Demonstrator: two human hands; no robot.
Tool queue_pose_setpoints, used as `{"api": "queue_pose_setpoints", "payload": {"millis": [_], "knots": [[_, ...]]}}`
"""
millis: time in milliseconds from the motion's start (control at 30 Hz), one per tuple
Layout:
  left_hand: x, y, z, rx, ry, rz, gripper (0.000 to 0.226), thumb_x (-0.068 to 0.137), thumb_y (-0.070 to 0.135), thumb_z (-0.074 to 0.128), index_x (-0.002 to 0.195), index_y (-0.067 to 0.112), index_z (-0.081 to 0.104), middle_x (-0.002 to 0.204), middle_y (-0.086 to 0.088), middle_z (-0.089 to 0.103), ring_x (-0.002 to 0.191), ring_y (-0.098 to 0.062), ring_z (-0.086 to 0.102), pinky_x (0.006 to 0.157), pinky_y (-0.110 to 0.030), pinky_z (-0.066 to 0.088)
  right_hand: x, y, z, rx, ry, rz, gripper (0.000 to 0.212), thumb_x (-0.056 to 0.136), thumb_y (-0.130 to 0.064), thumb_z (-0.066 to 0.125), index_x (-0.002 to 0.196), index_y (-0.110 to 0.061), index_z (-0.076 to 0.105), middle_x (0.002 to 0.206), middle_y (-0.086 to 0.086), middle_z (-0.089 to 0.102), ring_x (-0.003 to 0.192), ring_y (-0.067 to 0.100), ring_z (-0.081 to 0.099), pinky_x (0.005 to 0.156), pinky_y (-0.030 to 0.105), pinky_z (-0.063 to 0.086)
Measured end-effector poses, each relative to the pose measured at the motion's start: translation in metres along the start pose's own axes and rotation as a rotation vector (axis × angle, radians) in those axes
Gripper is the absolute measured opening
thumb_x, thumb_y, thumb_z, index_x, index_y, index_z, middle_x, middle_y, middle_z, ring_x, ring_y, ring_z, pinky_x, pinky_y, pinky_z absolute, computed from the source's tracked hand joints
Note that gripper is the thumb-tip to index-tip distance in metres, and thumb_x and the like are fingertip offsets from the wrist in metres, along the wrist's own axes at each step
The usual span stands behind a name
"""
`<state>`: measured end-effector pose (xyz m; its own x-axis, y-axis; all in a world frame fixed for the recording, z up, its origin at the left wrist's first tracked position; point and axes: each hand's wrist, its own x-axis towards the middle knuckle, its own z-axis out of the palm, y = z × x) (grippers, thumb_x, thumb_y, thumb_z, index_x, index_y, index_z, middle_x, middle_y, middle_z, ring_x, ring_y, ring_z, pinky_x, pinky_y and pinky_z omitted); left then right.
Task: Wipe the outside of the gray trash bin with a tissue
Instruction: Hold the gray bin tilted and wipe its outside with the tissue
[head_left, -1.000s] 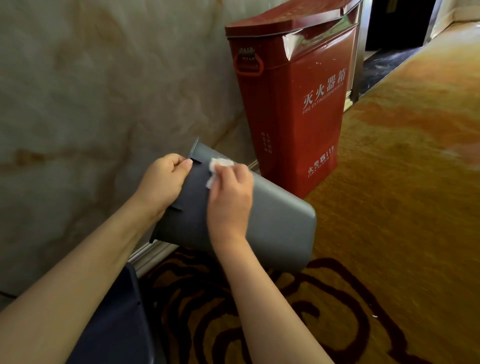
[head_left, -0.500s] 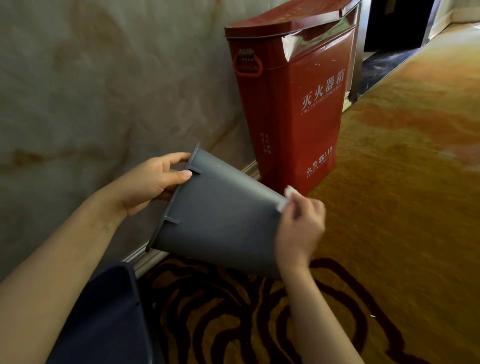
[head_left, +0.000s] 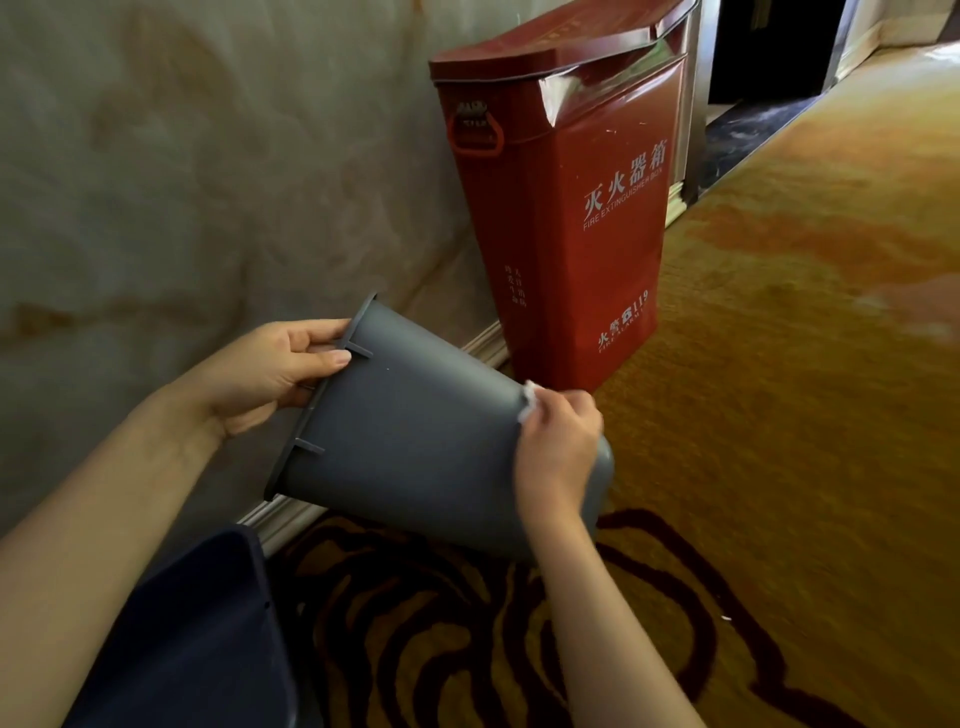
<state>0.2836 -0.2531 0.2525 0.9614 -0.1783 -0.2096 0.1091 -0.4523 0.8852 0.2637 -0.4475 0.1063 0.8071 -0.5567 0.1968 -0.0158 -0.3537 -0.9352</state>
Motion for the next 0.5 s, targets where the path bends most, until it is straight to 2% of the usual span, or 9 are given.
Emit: {"api": "queue_pose_setpoints", "payload": {"millis": [100,200,300,433,500], "knots": [[0.000,0.000,-0.003,-0.002,0.003,-0.018,0.036,0.089,0.002,0.045,0.117,0.022,0.057,0.096,0.002,0.070,0.074,-0.001,0.069,0.061,-0.016,0.056,0.004,0.042,-0.019,-0.099,0.055,0.129,0.020,0.091,-0.013,0.051,0.104,-0.006,0.066,0.104,0.011,0.059,0.095,0.020,0.049,0.077,0.027,0.040],[0.002,0.002,-0.001,0.020,-0.012,-0.007,0.034,0.089,0.003,0.046,0.110,0.025,0.061,0.085,0.009,0.074,0.073,-0.001,0.069,0.061,-0.016,0.055,0.005,0.048,-0.026,-0.091,0.102,0.165,0.020,0.092,-0.013,0.052,0.101,-0.003,0.066,0.103,0.012,0.061,0.095,0.022,0.053,0.079,0.031,0.047],[0.004,0.004,0.003,0.038,-0.027,0.005,0.033,0.090,0.003,0.046,0.106,0.027,0.062,0.084,0.011,0.075,0.074,-0.001,0.068,0.063,-0.018,0.054,-0.002,0.014,-0.023,0.021,0.146,-0.004,0.016,0.089,-0.008,0.054,0.101,-0.006,0.066,0.098,0.012,0.060,0.093,0.024,0.054,0.076,0.029,0.046],[0.003,0.005,0.008,0.028,-0.072,0.015,0.032,0.089,0.004,0.046,0.104,0.026,0.064,0.087,0.009,0.076,0.077,-0.002,0.069,0.064,-0.019,0.055,-0.031,-0.061,0.010,0.217,0.050,-0.337,0.016,0.081,0.000,0.060,0.094,-0.006,0.067,0.087,0.015,0.060,0.082,0.023,0.053,0.076,0.025,0.040],[0.003,0.005,0.009,0.024,-0.087,0.024,0.032,0.089,0.005,0.045,0.104,0.025,0.065,0.089,0.008,0.076,0.077,-0.003,0.069,0.064,-0.020,0.055,-0.049,-0.084,0.027,0.264,0.025,-0.371,0.015,0.082,0.001,0.059,0.094,-0.004,0.066,0.086,0.014,0.060,0.081,0.023,0.053,0.073,0.026,0.042]]}}
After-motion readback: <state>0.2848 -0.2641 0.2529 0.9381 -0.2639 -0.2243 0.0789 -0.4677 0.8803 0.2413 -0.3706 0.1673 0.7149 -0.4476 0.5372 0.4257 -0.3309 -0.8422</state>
